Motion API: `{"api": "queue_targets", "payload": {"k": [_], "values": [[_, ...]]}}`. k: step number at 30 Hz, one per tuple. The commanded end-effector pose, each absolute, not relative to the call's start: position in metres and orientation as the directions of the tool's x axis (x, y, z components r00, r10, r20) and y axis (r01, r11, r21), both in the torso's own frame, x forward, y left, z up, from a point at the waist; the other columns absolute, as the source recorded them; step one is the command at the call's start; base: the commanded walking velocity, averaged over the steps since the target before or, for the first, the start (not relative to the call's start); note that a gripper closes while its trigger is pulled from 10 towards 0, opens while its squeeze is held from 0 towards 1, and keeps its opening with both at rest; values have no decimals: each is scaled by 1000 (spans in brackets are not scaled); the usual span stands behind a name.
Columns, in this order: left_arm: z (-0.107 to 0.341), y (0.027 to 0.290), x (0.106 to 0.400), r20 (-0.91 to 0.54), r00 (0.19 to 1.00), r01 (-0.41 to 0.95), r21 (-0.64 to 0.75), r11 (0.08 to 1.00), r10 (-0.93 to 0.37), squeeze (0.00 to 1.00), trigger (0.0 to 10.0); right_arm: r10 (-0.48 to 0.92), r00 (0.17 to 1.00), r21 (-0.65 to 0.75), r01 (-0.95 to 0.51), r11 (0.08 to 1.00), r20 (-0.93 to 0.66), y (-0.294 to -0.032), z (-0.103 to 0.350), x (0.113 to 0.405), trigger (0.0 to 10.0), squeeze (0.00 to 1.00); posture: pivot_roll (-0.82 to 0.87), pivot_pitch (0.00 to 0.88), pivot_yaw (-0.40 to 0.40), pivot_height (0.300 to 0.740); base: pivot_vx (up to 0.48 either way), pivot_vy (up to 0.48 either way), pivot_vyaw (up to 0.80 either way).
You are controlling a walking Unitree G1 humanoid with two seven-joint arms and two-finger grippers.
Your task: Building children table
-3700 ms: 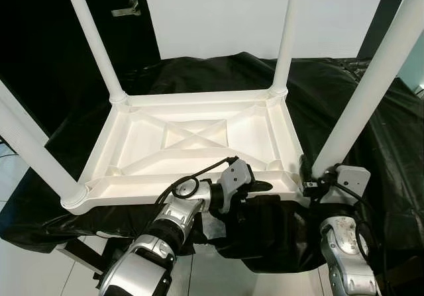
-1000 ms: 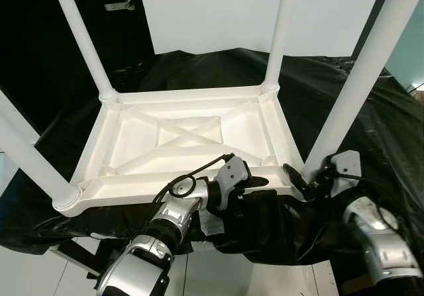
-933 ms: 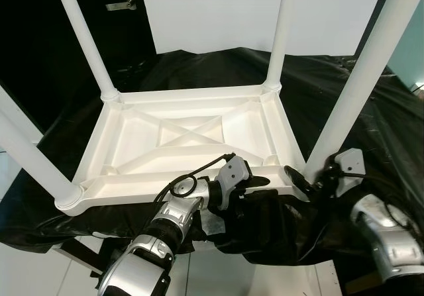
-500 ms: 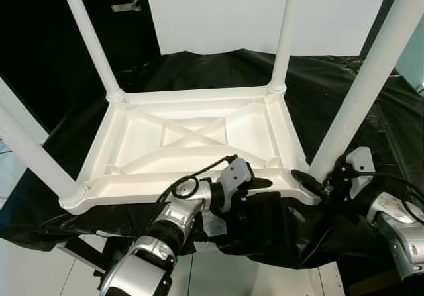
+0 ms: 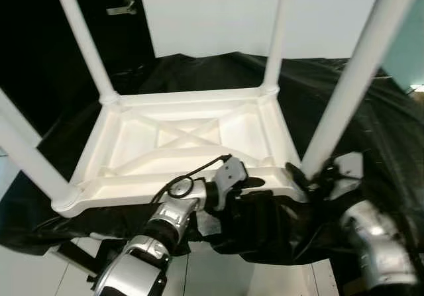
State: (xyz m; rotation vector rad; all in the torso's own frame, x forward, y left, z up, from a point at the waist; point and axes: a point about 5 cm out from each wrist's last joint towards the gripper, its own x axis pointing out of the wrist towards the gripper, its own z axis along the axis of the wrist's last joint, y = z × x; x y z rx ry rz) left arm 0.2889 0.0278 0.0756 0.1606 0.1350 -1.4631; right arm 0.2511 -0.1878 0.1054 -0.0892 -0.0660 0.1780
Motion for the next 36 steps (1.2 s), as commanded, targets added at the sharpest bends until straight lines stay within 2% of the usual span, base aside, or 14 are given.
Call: {"api": "queue_targets", "payload": {"k": [1, 7, 14, 15, 16, 17, 21, 22, 28, 29, 30, 31, 33, 36], "values": [[37, 34, 264, -318, -6, 992, -125, 36, -948, 0, 10000, 96, 995, -109, -95, 989, 3, -191, 94, 248, 0, 0, -108, 0, 19, 740, 0, 0, 0], [37, 34, 264, -318, -3, 992, -123, 38, -948, 0, 10000, -114, 993, 8, 113, 994, 11, -180, 87, 243, 0, 0, -109, 0, 19, 740, 0, 0, 0], [38, 32, 264, -316, -6, 992, -123, 35, -949, 0, 10000, -133, 990, 9, 132, 991, 44, -171, 94, 252, 0, 0, -100, 0, 10, 740, 0, 0, 0], [38, 32, 264, -314, -3, 992, -122, 37, -950, 0, 10000, -132, 991, 3, 132, 991, 39, -170, 93, 252, 3647, 0, -98, 0, 7, 740, 0, 0, 0], [38, 32, 264, -313, -2, 992, -122, 38, -950, 0, 10000, -133, 990, 1, 133, 991, 36, -170, 93, 252, 3647, 0, -98, 0, 7, 740, 0, 0, 0], [38, 32, 264, -311, 1, 992, -122, 41, -950, 0, 10000, -126, 992, 0, 126, 992, 30, -169, 92, 252, 10000, 0, -97, 0, 6, 740, 0, 0, 0], [37, 33, 263, -309, 4, 991, -125, 44, -951, 0, 10000, -105, 994, 0, 105, 994, 34, -168, 93, 252, 10000, 20, -97, 0, 5, 740, 0, 0, 0], [36, 33, 262, -310, 3, 991, -128, 45, -951, 0, 10000, -71, 997, -13, 71, 997, 35, -168, 94, 252, 10000, 1000, -100, 0, 6, 740, 0, 0, 0], [35, 34, 261, -310, 2, 990, -131, 45, -951, 0, 10000, -5, 999, -57, 7, 998, 40, -169, 96, 254, 10000, 1000, -100, 0, 6, 740, 0, 0, 0], [35, 34, 261, -310, 1, 990, -132, 45, -951, 0, 10000, 89, 993, -137, -78, 988, 78, -169, 102, 255, 10000, 0, -108, 0, 10, 740, 0, 0, 0], [35, 33, 261, -309, 0, 990, -132, 43, -951, 0, 10000, 206, 973, -205, -183, 962, 100, -170, 110, 255, 10000, 0, -115, 0, 12, 740, 0, 0, 0], [35, 33, 261, -309, 0, 990, -132, 43, -951, 0, 10000, 206, 973, -205, -183, 962, 100, -170, 110, 255, 10000, 0, -115, 0, 12, 740, 0, 0, 0], [36, 32, 262, -309, -4, 990, -132, 39, -951, 0, 10000, 339, 936, -271, -302, 914, 99, -174, 120, 256, 10000, 0, -120, 0, 11, 740, 0, 0, 0], [36, 30, 261, -307, -8, 991, -132, 34, -952, 0, 10000, 444, 895, -288, -416, 863, 38, -184, 125, 257, 10000, 0, -123, 0, 13, 740, 0, 0, 0]]}}
